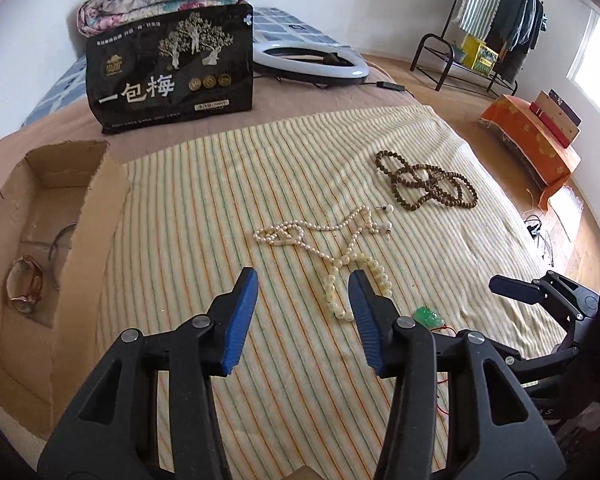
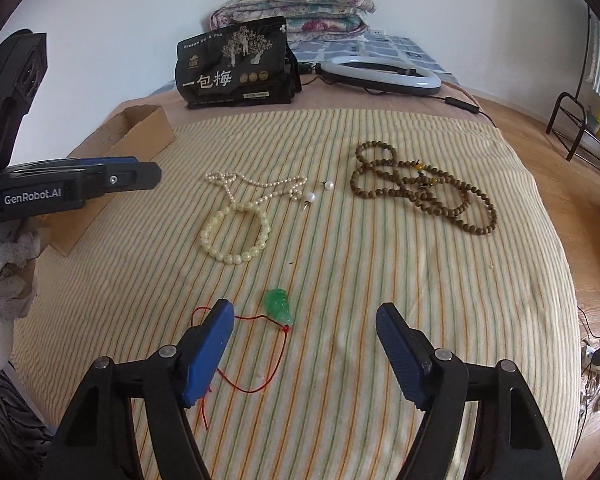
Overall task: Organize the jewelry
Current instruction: 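Move both grippers back toward the cream bead bracelet and jade pendant, then grasp the cream bead bracelet with the left gripper while the right grasps the jade pendant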
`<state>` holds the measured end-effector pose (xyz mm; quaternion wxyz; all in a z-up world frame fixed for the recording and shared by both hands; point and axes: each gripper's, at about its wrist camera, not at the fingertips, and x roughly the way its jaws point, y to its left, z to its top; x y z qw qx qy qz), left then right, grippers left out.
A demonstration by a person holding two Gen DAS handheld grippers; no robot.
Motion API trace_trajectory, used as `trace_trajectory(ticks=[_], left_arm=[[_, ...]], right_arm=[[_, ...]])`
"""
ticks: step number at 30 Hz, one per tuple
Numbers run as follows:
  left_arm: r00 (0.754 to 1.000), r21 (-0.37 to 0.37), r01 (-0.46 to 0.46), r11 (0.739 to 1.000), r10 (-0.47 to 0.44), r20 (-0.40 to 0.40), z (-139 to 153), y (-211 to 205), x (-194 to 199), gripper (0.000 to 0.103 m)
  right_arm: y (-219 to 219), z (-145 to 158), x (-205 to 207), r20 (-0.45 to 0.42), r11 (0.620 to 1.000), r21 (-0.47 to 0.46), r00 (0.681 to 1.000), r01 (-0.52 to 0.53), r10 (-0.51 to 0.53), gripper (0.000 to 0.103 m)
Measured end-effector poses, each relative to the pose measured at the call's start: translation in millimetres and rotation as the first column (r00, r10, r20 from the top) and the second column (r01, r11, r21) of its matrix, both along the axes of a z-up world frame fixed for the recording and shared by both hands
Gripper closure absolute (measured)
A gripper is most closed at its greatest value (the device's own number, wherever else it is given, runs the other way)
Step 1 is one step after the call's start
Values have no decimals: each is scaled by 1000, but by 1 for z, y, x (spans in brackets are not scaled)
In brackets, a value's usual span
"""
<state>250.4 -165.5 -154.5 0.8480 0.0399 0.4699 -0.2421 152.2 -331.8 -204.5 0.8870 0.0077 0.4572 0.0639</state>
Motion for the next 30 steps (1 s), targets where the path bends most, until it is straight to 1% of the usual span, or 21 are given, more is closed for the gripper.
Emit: trace_trajectory(ticks=[4,6,8,9,12,17,21,23,24,25,26,27,28,29,30], left_arm=[[999,15,25,1000,-25,-28,-15,-12,3,55],[998,19,31,999,-30,-56,-25,-17,5,55],[997,23,35,999,-33,-71,-31,-21,8,59],[996,29,40,999,-37,-79,-34,-24,8,59],[996,59,54,997,-49,-81,-42,-29,9,59],[992,65,44,997,-37,-118,-57,-29,14,60],[992,61,43,997,-36,-117,-61,-30,15,60],[994,64,45,997,-38,-107,-63,-31,15,61],[995,73,48,996,-41,-96,-63,-33,14,64],[996,82,51,995,-44,-81,-64,-35,13,68],[996,84,55,995,-49,-74,-64,-36,13,73],[996,82,57,995,-51,-71,-64,-37,13,76],[996,76,58,995,-52,-71,-64,-37,13,83],[996,67,59,996,-54,-76,-64,-36,13,90],[995,57,60,997,-55,-82,-64,-35,14,92]], right_arm=[[2,-7,5,-18,1000,-7,1000,-12,12,35],[2,-14,8,-41,1000,-3,999,-17,17,40],[2,-21,10,-57,1000,-6,998,-24,23,43],[1,-23,10,-62,1000,-6,998,-26,25,45],[2,-26,10,-62,999,-6,997,-35,34,46],[5,-27,14,-62,998,-25,997,-49,48,54],[10,-29,18,-72,997,-23,995,-69,67,58],[14,-31,19,-81,996,-43,994,-78,74,60],[15,-31,20,-82,995,-51,994,-82,77,62],[16,-31,21,-82,995,-48,994,-82,78,63],[15,-31,21,-83,996,-35,993,-81,78,68],[13,-32,21,-85,997,-21,993,-79,77,71],[12,-32,21,-84,997,-12,993,-78,77,72],[12,-31,21,-83,997,-9,993,-80,79,76],[11,-31,21,-82,997,-7,993,-83,82,80]])
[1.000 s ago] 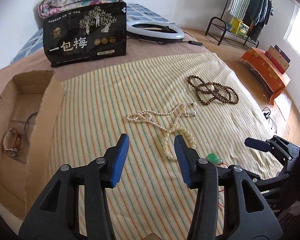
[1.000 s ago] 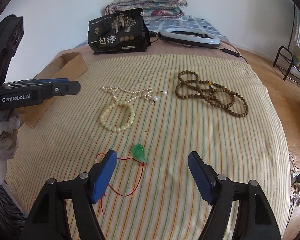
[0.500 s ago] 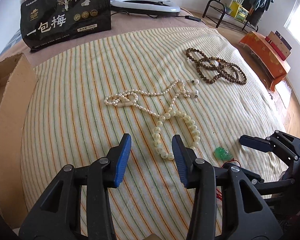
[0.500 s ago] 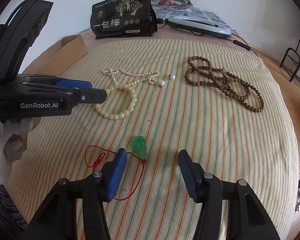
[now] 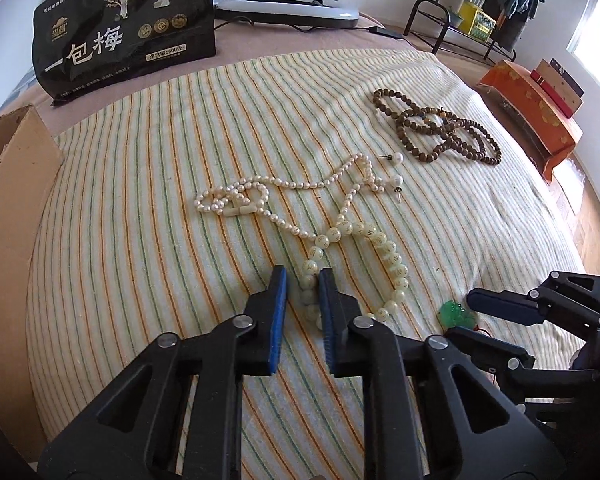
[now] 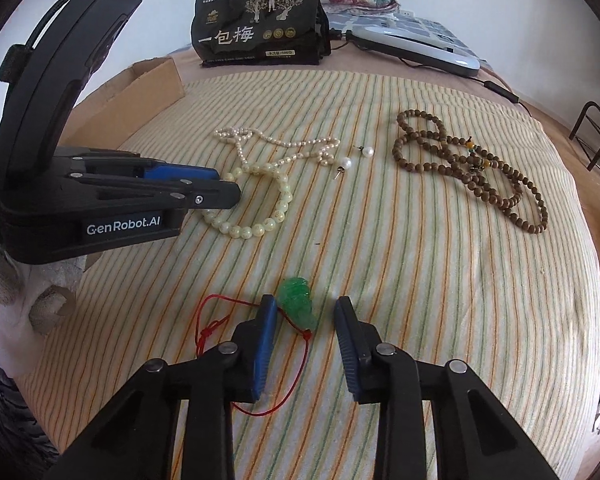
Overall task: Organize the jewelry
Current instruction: 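Grasp the cream bead bracelet with the left gripper while the right grasps the jade pendant, then carry the bracelet and jade pendant with both grippers over the cardboard box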
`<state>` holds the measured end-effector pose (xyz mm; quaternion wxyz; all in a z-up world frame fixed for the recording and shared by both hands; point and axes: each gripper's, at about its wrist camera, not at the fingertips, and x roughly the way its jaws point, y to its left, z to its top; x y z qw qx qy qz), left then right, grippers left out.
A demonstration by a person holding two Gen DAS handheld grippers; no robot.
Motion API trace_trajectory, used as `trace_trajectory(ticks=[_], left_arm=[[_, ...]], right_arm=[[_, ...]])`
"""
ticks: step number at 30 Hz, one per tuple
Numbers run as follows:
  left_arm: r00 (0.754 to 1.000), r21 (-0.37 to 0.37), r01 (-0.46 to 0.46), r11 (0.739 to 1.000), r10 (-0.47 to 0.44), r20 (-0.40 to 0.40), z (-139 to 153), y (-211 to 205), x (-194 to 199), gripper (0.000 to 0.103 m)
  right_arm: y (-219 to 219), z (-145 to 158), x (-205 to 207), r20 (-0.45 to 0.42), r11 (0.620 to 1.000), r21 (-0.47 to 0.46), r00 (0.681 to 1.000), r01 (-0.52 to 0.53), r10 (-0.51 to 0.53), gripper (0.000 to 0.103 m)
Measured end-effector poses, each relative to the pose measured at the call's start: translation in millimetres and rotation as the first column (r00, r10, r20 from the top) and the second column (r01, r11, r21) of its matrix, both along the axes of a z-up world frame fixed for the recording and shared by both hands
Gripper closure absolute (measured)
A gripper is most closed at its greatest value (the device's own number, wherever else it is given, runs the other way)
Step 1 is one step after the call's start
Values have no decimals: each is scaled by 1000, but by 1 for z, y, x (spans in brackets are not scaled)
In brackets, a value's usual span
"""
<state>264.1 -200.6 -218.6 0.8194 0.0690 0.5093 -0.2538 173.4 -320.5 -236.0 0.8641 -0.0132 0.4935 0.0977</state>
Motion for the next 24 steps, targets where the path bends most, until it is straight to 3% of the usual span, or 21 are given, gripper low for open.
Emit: trace_trajectory(ticks=[4,10,24], left_arm=[[1000,-17,-7,1000,7,-12,2,-1,1,97],[1000,-44,-6,999,6,-11,13,1,-3,98],[993,-104,-24,994,36,115,67,22,-14,98]], right_arm=[[-1,0,-1,1,1000,13,1000,3,-3,90],[-4,4,-2,6,999,34,1000,13,-13,91],[5,47,1,119,998,63,992,28,-35,91]])
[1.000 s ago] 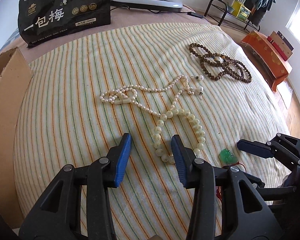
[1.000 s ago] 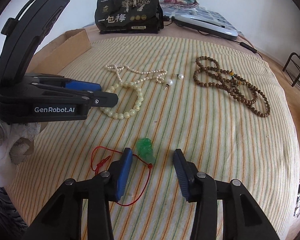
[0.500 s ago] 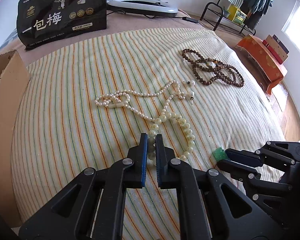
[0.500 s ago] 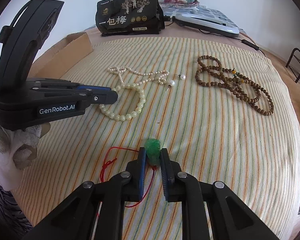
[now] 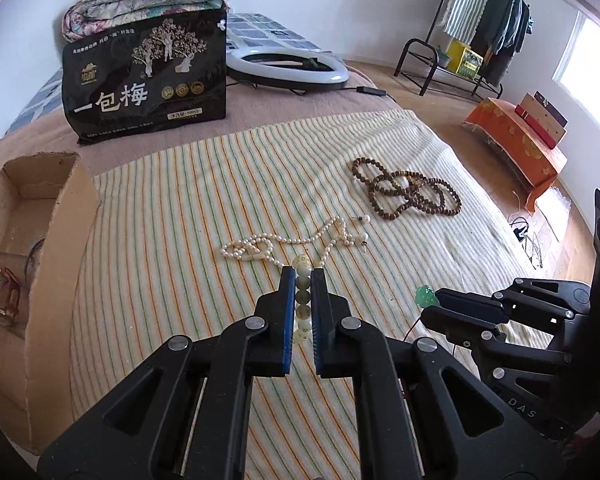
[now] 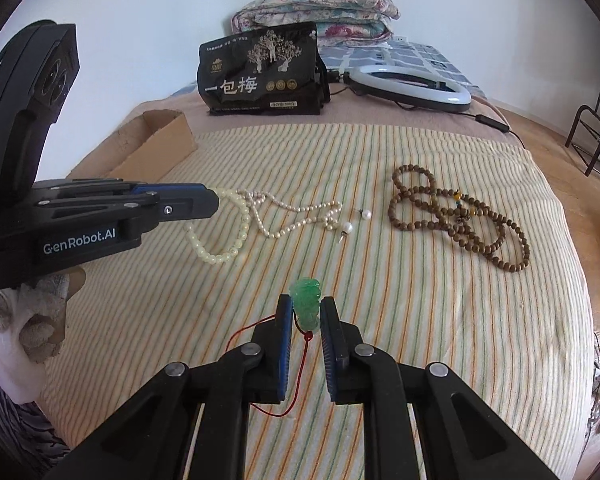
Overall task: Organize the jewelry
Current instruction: 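Carry the bracelet and jade pendant with both grippers over the cardboard box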
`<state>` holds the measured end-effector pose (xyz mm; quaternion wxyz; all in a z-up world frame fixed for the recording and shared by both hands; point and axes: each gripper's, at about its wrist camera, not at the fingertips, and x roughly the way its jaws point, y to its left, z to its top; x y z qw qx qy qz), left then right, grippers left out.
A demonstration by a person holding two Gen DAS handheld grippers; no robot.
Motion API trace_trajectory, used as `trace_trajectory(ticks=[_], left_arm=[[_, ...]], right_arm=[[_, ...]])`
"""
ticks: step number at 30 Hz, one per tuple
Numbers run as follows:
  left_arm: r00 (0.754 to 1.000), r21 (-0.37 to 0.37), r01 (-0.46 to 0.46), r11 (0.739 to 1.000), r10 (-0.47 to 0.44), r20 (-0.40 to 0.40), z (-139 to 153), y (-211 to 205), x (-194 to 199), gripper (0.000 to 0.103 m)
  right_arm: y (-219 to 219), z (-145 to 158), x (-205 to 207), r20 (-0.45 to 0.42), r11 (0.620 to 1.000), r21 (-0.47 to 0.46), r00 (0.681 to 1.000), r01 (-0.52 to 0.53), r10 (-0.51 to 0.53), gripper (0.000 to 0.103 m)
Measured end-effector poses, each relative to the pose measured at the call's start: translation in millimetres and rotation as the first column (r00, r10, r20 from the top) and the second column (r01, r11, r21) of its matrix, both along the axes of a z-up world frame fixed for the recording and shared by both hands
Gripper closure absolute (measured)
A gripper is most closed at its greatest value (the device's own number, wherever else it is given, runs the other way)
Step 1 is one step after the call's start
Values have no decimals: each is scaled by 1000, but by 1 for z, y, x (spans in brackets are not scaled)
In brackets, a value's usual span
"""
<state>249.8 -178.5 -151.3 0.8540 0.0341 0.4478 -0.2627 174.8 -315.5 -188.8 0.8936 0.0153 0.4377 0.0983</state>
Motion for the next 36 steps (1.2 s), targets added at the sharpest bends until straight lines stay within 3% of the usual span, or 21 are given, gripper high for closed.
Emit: trace_trajectory(ticks=[10,20,28,36], left_arm=[[994,-86,-86,993,91,62,45,47,2,98],[973,-166,-187,968,206,106,80,112,1,98],[933,-218,-302,928,334,130,100,176,4,98],[889,-237,-404,884,440,126,100,240,0,98]], right_arm=[[32,50,16,112,999,39,993,-24,19,91],[75,87,28,199,993,93,978,-77,57,91],[110,113,32,256,981,142,962,-135,96,91],[155,122,37,275,964,162,948,-212,163,91]])
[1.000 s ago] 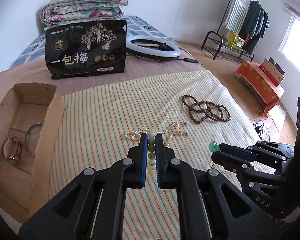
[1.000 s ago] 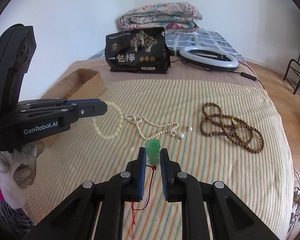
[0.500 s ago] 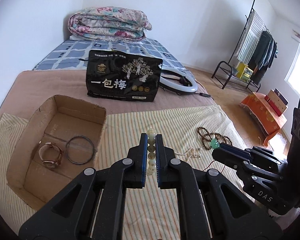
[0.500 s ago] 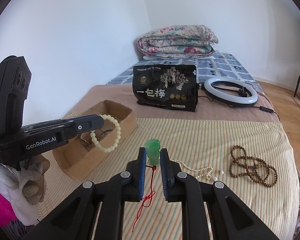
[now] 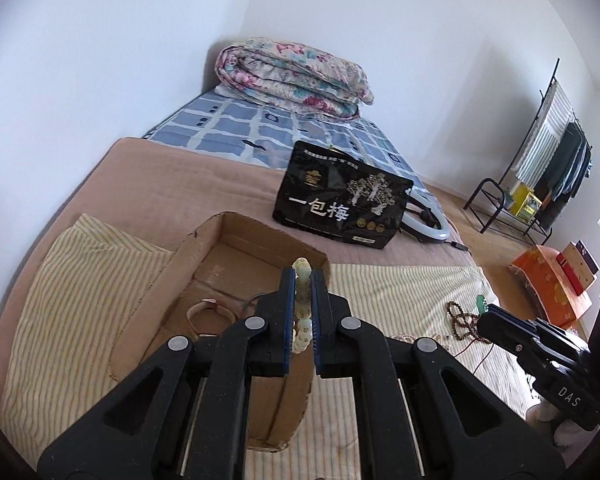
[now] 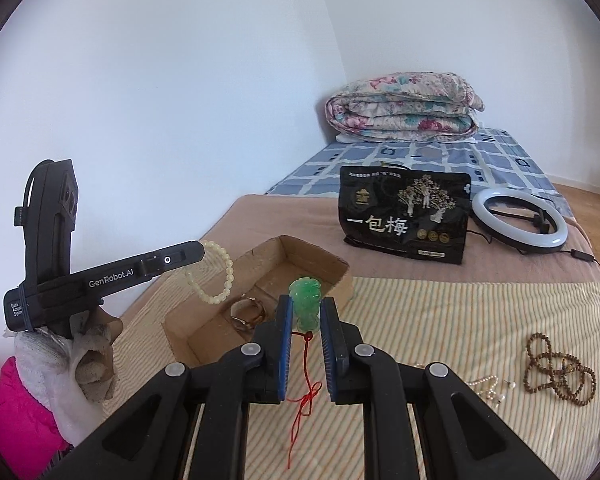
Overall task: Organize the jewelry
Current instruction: 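Carry the bracelet and jade pendant with both grippers over the cardboard box, then open both grippers to drop the bracelet and pendant into the box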
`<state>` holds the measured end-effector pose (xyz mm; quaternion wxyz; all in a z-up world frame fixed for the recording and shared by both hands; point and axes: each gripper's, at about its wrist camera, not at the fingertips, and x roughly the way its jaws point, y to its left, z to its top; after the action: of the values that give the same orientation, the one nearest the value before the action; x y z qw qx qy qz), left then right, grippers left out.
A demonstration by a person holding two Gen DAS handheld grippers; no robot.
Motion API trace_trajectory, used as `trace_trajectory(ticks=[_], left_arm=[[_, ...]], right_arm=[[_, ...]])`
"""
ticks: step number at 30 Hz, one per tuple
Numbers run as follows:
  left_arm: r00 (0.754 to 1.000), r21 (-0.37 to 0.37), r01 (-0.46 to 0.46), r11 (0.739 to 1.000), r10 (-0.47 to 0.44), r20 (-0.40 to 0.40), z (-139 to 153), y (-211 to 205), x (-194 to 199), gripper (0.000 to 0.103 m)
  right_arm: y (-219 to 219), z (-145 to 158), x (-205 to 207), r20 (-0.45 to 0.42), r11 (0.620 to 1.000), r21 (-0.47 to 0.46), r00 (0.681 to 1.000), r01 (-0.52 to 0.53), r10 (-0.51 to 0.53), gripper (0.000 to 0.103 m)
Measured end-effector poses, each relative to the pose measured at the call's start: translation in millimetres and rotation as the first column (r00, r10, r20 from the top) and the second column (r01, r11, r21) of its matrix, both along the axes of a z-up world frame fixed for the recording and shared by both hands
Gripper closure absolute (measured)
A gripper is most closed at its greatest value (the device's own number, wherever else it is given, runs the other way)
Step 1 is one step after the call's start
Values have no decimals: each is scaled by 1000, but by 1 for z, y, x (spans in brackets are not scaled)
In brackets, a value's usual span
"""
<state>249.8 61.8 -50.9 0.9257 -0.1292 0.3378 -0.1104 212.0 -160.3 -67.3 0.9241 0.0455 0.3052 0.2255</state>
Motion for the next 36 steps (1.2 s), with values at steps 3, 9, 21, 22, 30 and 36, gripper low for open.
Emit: trace_trajectory(ticks=[3,9,21,22,30,36], left_arm=[[999,0,-37,999,37,-5,-3,21,-3,98],[997,15,-76,997,76,-22,-13,48,-8,98],[994,32,-77,997,79,-80,-32,64,-7,98],[993,34,-78,996,81,-82,-33,64,-7,98],[990,50,-75,996,80,-112,-44,64,-5,98],[987,66,-67,996,76,-141,-54,59,-3,98]], right_arm=[[18,3,4,5,999,18,1000,-31,31,91],[55,4,13,29,995,33,995,-93,92,91],[89,-23,48,-3,993,45,994,-112,112,91],[91,-26,51,-6,993,47,994,-110,110,91],[101,-59,75,-71,996,4,993,-89,89,91],[104,-80,81,-120,995,-36,989,-92,87,90]])
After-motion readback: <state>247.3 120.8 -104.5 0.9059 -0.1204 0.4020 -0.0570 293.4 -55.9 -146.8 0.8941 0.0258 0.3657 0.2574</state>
